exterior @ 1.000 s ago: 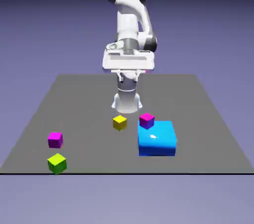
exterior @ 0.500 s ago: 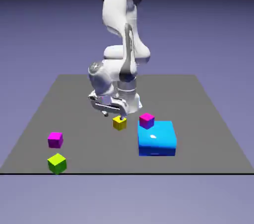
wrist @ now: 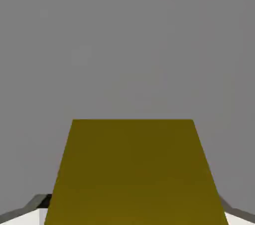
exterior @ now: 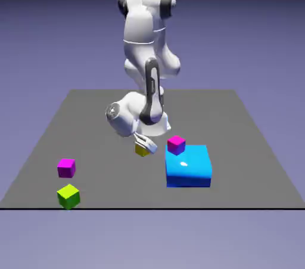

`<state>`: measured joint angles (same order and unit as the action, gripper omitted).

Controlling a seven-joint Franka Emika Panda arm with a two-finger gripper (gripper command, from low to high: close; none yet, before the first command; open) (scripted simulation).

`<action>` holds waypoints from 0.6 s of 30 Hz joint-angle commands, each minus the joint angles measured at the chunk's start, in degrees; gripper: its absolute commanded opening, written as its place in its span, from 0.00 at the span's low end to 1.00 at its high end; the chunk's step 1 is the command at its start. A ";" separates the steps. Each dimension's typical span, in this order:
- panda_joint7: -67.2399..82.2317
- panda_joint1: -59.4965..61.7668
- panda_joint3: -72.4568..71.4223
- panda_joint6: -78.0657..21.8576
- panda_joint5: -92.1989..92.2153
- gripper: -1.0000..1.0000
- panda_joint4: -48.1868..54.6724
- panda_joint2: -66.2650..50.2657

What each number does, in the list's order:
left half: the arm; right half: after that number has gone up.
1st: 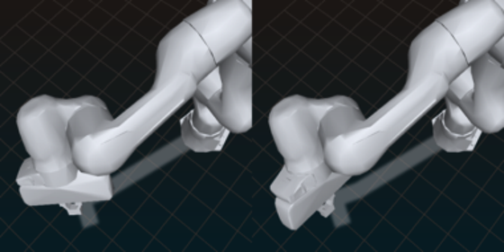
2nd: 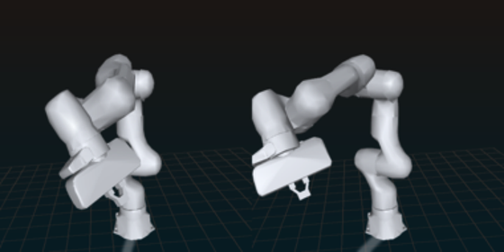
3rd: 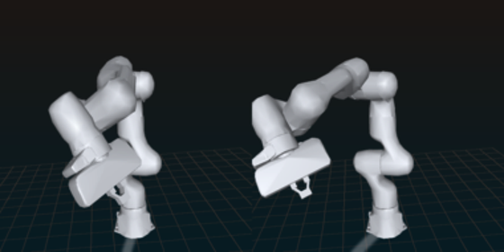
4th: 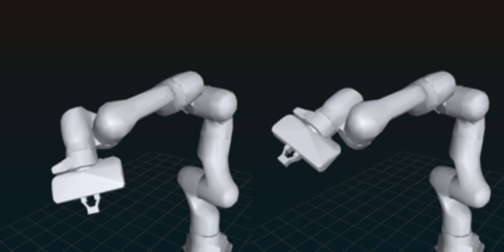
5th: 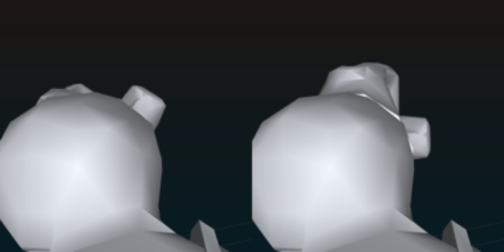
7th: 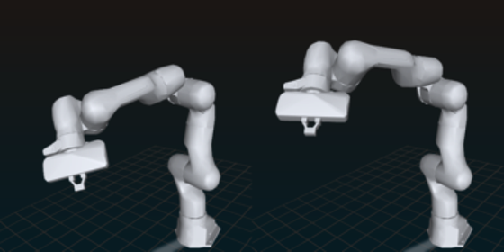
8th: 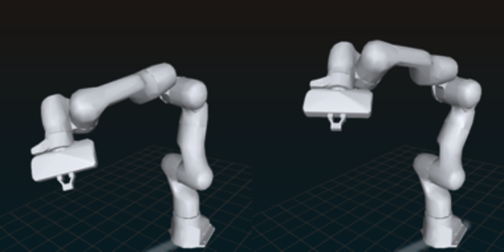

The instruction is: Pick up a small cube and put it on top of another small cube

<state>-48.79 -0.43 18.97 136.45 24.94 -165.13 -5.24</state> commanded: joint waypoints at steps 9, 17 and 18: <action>-15.69 7.35 -1.13 -3.92 -3.01 0.00 7.52 3.41; -34.65 23.96 -13.18 0.91 8.87 0.00 21.59 -4.55; -37.03 26.03 -14.69 1.52 10.36 0.00 23.35 -5.55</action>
<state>-85.73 25.60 4.28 138.00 35.41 -141.78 -10.79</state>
